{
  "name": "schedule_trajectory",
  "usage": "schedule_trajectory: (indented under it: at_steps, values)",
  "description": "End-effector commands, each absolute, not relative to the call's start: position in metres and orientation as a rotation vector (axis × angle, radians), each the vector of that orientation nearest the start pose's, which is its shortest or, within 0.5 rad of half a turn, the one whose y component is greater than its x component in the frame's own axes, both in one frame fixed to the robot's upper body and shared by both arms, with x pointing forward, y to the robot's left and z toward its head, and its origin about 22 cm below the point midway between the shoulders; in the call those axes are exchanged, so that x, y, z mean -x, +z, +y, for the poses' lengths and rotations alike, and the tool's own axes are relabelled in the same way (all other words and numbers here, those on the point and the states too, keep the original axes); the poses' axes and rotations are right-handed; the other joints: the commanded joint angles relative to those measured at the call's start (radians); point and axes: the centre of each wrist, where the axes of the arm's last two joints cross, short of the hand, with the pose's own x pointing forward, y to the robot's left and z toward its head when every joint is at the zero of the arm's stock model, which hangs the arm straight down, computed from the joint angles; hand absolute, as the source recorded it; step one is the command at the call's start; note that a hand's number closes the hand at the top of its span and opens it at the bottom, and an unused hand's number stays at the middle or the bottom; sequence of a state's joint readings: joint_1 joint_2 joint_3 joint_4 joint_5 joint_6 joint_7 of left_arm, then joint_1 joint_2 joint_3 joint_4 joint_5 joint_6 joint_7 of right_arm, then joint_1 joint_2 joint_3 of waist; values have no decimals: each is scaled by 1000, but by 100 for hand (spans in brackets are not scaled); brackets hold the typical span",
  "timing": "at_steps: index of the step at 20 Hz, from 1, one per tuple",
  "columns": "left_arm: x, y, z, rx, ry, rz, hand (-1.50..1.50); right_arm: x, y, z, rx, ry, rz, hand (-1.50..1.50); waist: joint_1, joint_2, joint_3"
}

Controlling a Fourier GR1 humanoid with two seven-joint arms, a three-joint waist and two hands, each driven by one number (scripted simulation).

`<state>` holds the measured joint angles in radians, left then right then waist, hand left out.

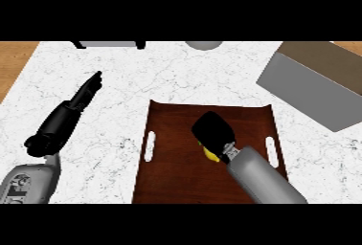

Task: Pick the lemon from the tray and place it in the cardboard box

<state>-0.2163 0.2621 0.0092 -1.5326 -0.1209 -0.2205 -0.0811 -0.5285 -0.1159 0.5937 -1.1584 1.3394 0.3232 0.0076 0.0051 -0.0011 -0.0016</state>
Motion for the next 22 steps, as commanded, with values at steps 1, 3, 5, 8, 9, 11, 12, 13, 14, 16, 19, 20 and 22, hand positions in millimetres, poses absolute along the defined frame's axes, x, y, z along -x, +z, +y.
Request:
schedule_trajectory:
  at_steps: [1,3,5,8,9,11,12,13,14,16,19,20,22]
  values:
    - [-299,65,267,-75,-538,-1762,0,-302,3,-87,795,2057,-1344,150,-4,2,2]
    - [-301,63,271,-103,-544,-1745,0,-308,15,-79,812,2057,-1397,150,-3,2,2]
    - [-291,66,267,-104,-527,-1749,0,-309,10,-94,706,1915,-1403,150,-3,1,2]
    - [-288,67,276,-91,-540,-1746,0,-333,29,-93,574,1708,-1431,150,3,2,2]
    - [-301,68,268,-99,-541,-1756,0,-334,25,-89,525,1639,-1432,150,2,8,2]
    - [-288,62,262,-109,-547,-1745,0,-350,32,-99,548,1600,-1510,150,5,4,2]
    - [-295,65,265,-98,-542,-1756,0,-360,41,-109,553,1578,-1542,150,3,4,2]
    - [-297,64,271,-92,-540,-1744,0,-351,42,-94,568,1560,-1570,150,0,3,2]
    - [-280,50,275,-98,-541,-1749,0,-354,46,-101,600,1571,-1613,150,3,2,2]
    - [-282,61,262,-116,-523,-1747,0,-355,67,-90,641,1534,-1687,150,2,0,2]
    - [-287,66,262,-113,-526,-1739,0,-336,90,-96,762,1589,-1785,150,-14,-5,2]
    - [-291,68,285,-102,-524,-1733,0,-342,116,-96,787,1541,-1807,150,-14,-4,1]
    - [-281,63,263,-106,-518,-1729,0,-321,126,-96,775,1472,-1840,150,-17,-7,2]
